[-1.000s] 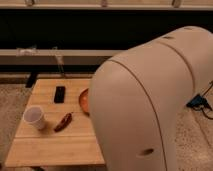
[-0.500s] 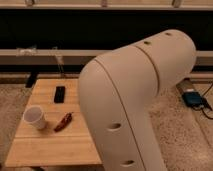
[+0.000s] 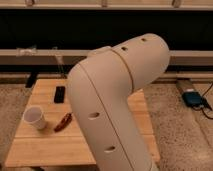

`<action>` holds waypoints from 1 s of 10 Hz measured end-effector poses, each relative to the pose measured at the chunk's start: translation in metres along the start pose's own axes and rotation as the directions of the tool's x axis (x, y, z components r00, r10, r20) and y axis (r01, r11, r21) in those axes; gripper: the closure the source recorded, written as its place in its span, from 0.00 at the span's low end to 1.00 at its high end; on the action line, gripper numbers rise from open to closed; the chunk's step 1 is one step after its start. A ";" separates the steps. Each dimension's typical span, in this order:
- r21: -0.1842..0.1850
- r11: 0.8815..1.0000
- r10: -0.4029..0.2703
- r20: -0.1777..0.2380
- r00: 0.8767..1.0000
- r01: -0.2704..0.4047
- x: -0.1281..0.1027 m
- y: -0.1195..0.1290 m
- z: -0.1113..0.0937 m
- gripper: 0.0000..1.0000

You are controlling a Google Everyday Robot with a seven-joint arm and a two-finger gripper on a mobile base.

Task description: Place the white sponge in the ceramic bowl

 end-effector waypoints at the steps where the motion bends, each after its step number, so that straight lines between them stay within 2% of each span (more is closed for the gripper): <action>1: -0.004 1.000 -0.008 0.000 1.000 0.008 0.001 0.003 0.003 0.41; 3: -0.022 0.999 -0.025 -0.003 1.000 0.025 0.000 0.006 0.012 0.22; 7: -0.051 0.997 -0.050 -0.007 0.999 0.049 0.000 0.011 0.024 0.20; 10: -0.087 0.993 -0.074 -0.005 0.997 0.073 0.003 0.019 0.025 0.20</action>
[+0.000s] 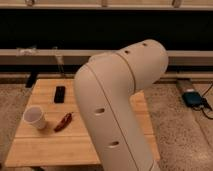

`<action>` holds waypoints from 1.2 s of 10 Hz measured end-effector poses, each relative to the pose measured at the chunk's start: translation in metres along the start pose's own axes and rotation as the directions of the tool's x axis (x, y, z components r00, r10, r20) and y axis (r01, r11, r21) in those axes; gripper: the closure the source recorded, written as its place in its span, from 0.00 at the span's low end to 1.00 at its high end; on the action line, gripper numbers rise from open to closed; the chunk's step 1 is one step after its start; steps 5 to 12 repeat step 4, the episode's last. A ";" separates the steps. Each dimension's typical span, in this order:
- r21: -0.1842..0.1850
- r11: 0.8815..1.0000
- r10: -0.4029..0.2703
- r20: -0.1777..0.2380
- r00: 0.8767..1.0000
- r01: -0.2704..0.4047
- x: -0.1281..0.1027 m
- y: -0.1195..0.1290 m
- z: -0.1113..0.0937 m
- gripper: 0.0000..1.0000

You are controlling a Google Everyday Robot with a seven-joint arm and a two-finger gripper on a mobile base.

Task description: Place the white sponge in the ceramic bowl

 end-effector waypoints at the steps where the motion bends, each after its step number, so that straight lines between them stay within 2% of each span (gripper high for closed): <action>1: -0.011 1.000 -0.007 0.000 1.000 0.007 0.001 0.001 -0.002 0.20; 3: -0.027 0.999 -0.021 0.000 1.000 0.021 0.003 0.003 -0.006 0.20; 12: -0.027 0.999 -0.025 0.000 1.000 0.025 0.003 0.006 -0.006 0.20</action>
